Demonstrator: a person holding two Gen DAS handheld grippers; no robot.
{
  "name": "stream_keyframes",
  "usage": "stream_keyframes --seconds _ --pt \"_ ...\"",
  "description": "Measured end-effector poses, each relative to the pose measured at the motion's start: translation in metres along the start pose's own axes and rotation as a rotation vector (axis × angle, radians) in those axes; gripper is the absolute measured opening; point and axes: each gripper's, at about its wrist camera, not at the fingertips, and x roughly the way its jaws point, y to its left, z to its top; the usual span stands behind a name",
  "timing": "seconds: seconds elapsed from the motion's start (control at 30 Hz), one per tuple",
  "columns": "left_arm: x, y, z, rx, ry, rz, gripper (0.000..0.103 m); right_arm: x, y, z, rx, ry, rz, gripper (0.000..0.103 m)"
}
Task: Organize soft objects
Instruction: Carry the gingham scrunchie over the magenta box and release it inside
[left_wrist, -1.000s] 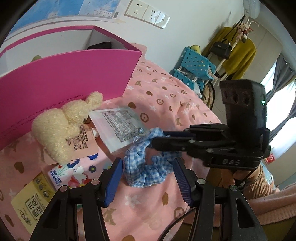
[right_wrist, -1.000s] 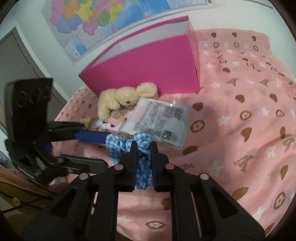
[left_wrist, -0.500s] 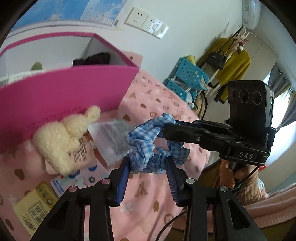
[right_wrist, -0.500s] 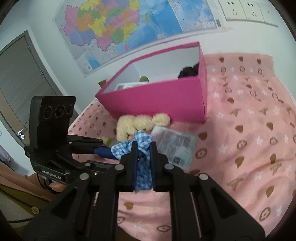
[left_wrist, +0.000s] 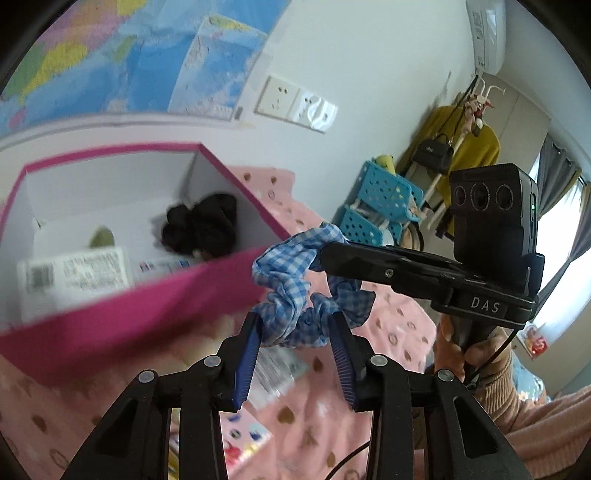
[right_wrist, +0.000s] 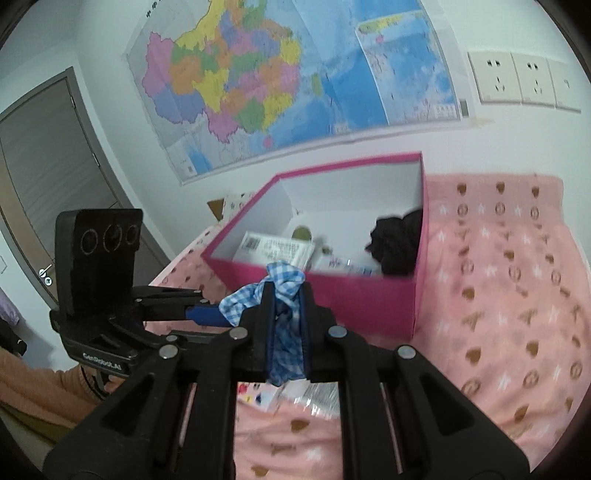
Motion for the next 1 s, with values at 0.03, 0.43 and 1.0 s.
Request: stream_keyframes --seconds 0.03,0.43,1.0 --pt "0.0 0.002 0.005 -0.005 -0.004 0.004 0.037 0.002 -0.003 0.006 0.005 -0.005 0.01 0.014" --pt "0.016 0.041 0.048 -0.101 -0.014 0.02 0.037 0.04 -0.03 0.047 0.05 0.004 -0.013 0.013" --pt "0.052 0.072 0.063 -0.14 0.049 0.177 0.043 0.09 -0.062 0.046 0.064 0.104 -0.212 0.031"
